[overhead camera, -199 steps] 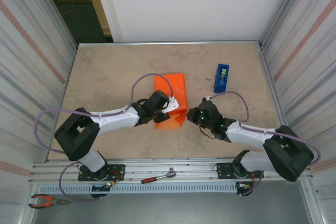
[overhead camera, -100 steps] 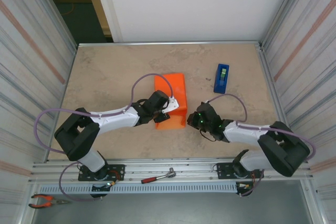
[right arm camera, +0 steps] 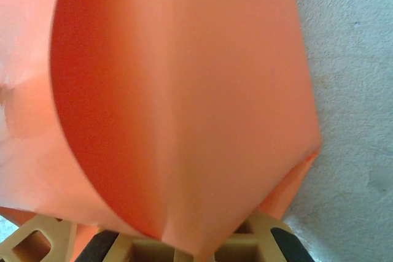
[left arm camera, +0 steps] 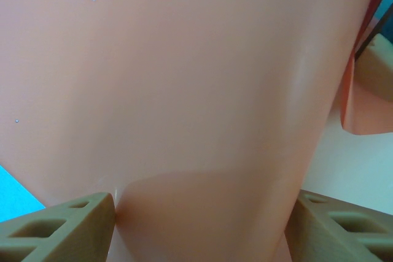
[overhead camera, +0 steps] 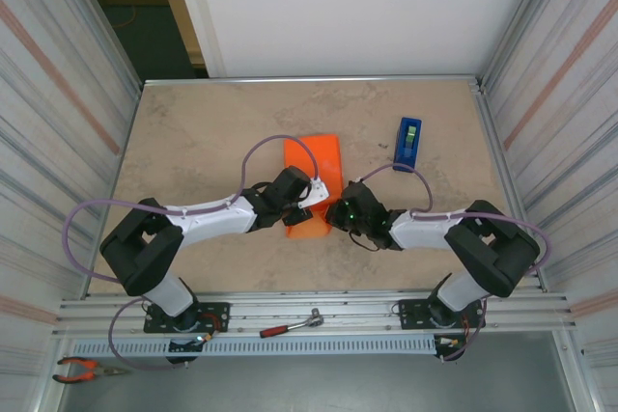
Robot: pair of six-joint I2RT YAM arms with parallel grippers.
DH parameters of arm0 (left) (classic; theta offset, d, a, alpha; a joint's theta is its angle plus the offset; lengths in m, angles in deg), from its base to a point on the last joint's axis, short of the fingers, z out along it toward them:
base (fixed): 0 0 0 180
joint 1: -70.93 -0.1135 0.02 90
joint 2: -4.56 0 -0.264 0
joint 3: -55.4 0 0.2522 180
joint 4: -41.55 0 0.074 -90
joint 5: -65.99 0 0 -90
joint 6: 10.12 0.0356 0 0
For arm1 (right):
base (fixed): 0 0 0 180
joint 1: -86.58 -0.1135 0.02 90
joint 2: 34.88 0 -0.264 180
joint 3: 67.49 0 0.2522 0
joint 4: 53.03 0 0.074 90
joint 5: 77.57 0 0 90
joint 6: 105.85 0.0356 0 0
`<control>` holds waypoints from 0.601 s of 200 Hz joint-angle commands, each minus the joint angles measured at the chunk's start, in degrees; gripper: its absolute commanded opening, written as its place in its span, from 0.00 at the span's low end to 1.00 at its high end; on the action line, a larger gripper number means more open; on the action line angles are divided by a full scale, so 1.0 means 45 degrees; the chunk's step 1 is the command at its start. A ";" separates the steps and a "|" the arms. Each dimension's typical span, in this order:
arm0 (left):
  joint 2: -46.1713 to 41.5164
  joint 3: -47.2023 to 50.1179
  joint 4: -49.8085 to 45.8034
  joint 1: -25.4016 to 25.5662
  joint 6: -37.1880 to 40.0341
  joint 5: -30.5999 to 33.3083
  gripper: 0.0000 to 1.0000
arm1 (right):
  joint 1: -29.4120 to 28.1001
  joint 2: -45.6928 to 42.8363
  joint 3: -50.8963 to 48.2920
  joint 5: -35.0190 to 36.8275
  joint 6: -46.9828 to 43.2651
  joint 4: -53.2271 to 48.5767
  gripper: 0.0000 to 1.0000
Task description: Wrap the gift box in paper
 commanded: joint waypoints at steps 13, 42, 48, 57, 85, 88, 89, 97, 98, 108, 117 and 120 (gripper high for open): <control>0.0207 0.0148 -0.0426 0.0182 0.0063 -0.0397 0.72 | -0.0055 0.0539 0.0307 0.0127 -0.0263 0.0336 0.00; 0.0202 0.0149 -0.0443 0.0188 0.0066 -0.0386 0.71 | -0.0123 0.1091 0.0156 0.0241 -0.0049 0.1194 0.00; 0.0195 0.0149 -0.0456 0.0192 0.0056 -0.0398 0.71 | -0.0133 0.1185 0.0117 0.0252 -0.0006 0.1392 0.00; 0.0197 0.0149 -0.0457 0.0191 0.0056 -0.0398 0.71 | -0.0188 0.1292 0.0078 0.0246 0.0046 0.1598 0.00; 0.0197 0.0149 -0.0443 0.0191 0.0057 -0.0402 0.71 | -0.0453 0.1453 0.0107 0.0388 0.0092 0.1786 0.00; 0.0197 0.0139 -0.0459 0.0192 0.0054 -0.0402 0.71 | -0.0479 0.1474 0.0111 0.0417 0.0095 0.1774 0.00; 0.0197 0.0144 -0.0451 0.0192 0.0054 -0.0402 0.71 | -0.0492 0.1476 0.0112 0.0422 0.0095 0.1766 0.00; 0.0197 0.0149 -0.0456 0.0191 0.0056 -0.0406 0.71 | -0.0600 0.1515 0.0131 0.0526 0.0113 0.1707 0.00; 0.0197 0.0149 -0.0449 0.0191 0.0065 -0.0404 0.71 | -0.0611 0.1516 0.0131 0.0535 0.0104 0.1713 0.00; 0.0197 0.0149 -0.0458 0.0192 0.0067 -0.0405 0.71 | -0.0741 0.1585 0.0131 0.0596 0.0152 0.1699 0.00; 0.0195 0.0146 -0.0448 0.0191 0.0061 -0.0402 0.71 | -0.0867 0.1655 0.0131 0.0660 0.0218 0.1660 0.00; 0.0185 0.0149 -0.0458 0.0192 0.0070 -0.0414 0.71 | -0.0926 0.1697 0.0119 0.0700 0.0245 0.1651 0.00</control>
